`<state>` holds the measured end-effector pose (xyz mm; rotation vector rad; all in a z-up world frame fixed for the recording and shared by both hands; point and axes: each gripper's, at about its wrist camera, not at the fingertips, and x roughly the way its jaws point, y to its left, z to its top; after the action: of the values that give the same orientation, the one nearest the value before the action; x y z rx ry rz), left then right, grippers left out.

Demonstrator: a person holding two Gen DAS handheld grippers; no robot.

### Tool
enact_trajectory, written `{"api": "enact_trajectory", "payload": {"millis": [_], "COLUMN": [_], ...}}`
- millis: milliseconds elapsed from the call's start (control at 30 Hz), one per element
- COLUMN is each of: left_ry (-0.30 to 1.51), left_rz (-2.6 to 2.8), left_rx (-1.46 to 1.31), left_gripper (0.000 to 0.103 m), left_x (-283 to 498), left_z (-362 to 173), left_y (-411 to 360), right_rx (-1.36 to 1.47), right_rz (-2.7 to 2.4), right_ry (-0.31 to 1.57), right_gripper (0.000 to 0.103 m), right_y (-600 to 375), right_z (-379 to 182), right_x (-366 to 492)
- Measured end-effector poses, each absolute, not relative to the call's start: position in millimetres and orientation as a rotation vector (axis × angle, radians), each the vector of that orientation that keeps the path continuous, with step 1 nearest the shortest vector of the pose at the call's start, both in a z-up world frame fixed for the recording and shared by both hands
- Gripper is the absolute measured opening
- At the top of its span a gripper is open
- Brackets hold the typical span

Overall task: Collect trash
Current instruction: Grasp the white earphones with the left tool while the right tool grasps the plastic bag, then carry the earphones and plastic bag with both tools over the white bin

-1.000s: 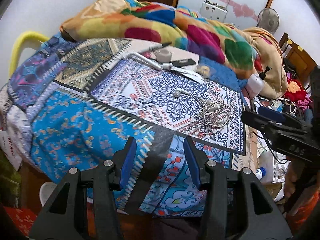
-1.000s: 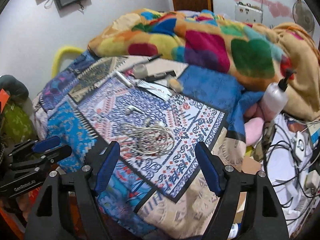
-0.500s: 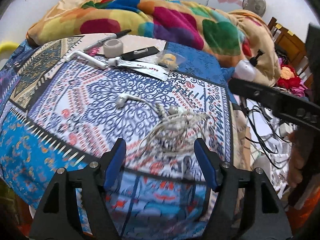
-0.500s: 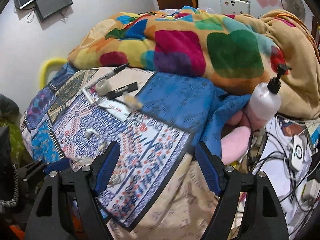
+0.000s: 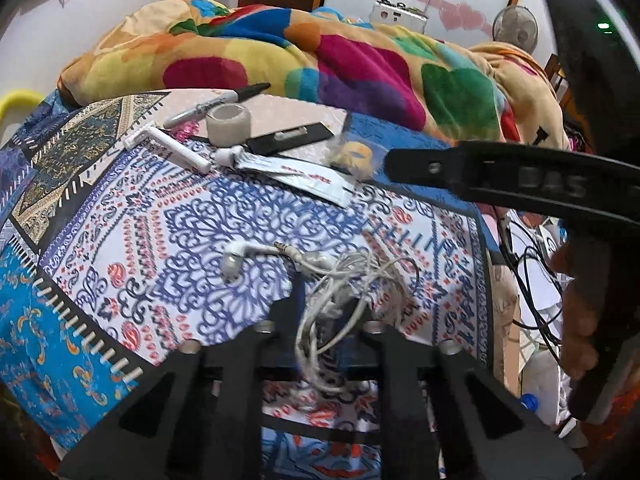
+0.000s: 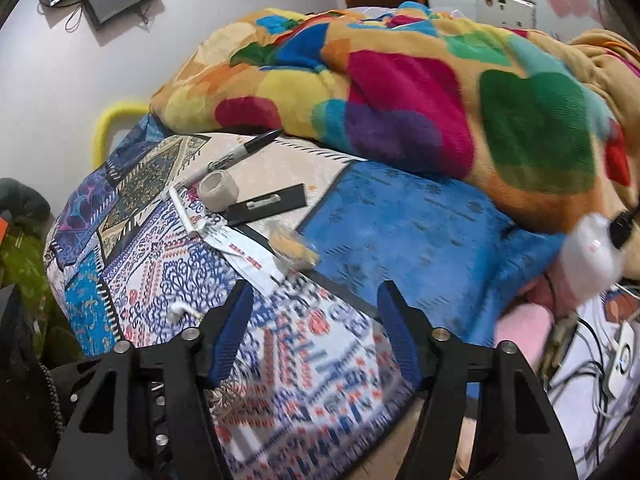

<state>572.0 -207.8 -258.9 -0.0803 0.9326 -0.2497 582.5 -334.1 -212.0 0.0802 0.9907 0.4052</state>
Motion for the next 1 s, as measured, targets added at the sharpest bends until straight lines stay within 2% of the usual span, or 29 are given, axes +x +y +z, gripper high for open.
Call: {"api": "enact_trajectory", "payload": {"millis": [100, 233, 300, 467, 500, 1000], "left_ry": [0.913, 0.901, 0.906, 0.901, 0.9, 0.825], "left_rz": [-0.245, -0.236, -0.242, -0.243, -0.244, -0.228], "left_rx": [-0.096, -0.125, -0.141, -0.142, -0.142, -0.12], "left_gripper": [0.009, 0.008, 0.008, 0.008, 0.008, 0.008], "left_x": [573.5, 576.9, 578.2, 575.7, 574.6, 527.8], "left_z": [-257.1, -255.2, -255.3, -252.5, -250.7, -181.0], "left_y": [-200.7, -190.5, -186.9, -183.7, -182.8, -166.6], "right_rx": [0.083, 0.068, 0.063, 0.072, 0.079, 0.09], "right_rz": [0.416, 0.424, 0.429, 0.418, 0.417, 0.391], "right_ry": [1.01, 1.023, 1.031, 1.011, 1.009, 0.91], "right_gripper": [0.046, 0.043, 0.029, 0.025, 0.016, 0.013], "right_y": [-326.2, -314.7, -308.9, -304.7, -305.3, -316.3], "right_z": [-217.9, -224.6, -227.6, -227.1, -226.0, -157.7], "right_x": [594.5, 608.0, 612.6, 612.8, 611.9, 551.9]}}
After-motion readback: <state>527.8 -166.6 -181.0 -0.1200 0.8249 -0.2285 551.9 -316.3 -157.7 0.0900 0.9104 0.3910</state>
